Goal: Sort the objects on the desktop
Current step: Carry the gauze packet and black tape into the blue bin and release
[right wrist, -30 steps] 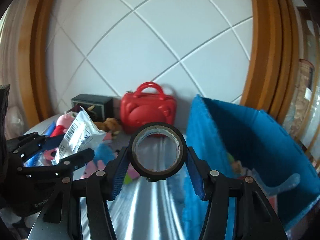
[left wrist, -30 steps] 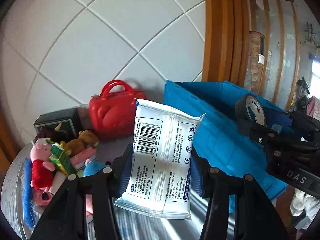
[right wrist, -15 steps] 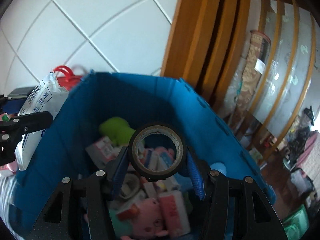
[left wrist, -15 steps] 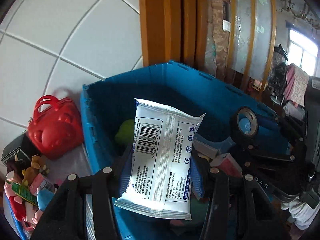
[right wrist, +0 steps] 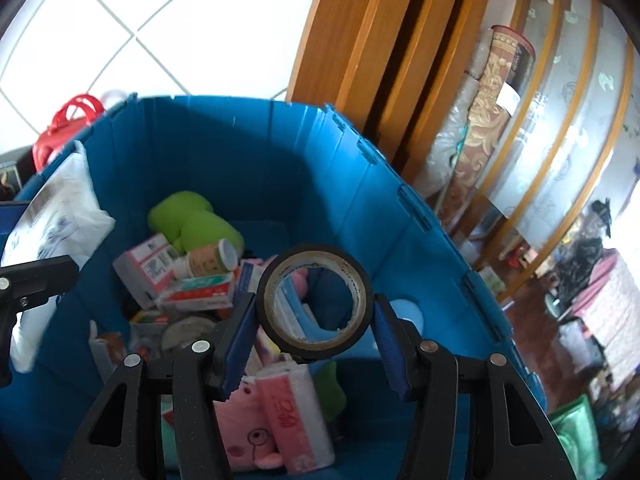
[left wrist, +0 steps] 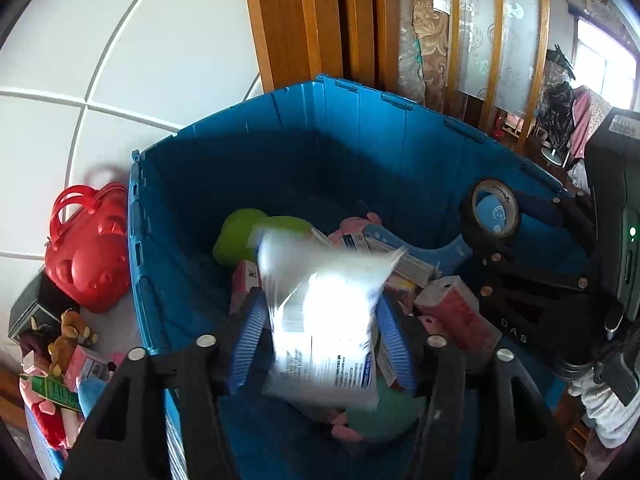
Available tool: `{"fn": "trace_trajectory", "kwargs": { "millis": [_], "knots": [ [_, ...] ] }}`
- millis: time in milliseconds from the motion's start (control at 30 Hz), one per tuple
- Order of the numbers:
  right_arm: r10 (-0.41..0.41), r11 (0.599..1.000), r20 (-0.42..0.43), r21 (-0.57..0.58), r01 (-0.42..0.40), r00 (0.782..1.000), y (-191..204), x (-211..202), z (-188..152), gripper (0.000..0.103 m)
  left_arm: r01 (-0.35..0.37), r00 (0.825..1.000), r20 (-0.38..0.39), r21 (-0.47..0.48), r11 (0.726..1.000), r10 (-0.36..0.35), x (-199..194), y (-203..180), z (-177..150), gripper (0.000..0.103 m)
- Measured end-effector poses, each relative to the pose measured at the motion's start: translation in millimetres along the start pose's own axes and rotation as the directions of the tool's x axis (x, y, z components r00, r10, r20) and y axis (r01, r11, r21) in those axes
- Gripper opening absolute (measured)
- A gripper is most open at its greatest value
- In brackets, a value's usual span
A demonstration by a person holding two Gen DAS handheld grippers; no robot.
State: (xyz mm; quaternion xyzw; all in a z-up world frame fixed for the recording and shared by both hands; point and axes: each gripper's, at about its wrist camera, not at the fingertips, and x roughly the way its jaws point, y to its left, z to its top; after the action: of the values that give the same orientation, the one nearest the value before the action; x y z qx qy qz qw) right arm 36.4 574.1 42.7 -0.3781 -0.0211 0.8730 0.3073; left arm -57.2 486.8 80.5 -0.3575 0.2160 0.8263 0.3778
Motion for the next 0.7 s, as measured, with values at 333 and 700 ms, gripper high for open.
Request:
{"fn": "trace_trajectory", "kwargs": {
  "millis": [333,700],
  "knots": [
    [-0.043,0.999,-0.005,-0.002,0.043,0.999,-2,1,-1,0.057,0.020,1.000,0.004,-0.029,0.999,-0.020,0,6,0,0.077],
    [-0.102,0.994,-0.004,-0.050,0.102,0.995,5,1,2,0.076,0.009,1.000,0.009,-0.048,0.999,-0.009,-1,8,-2,0.077]
  ]
}}
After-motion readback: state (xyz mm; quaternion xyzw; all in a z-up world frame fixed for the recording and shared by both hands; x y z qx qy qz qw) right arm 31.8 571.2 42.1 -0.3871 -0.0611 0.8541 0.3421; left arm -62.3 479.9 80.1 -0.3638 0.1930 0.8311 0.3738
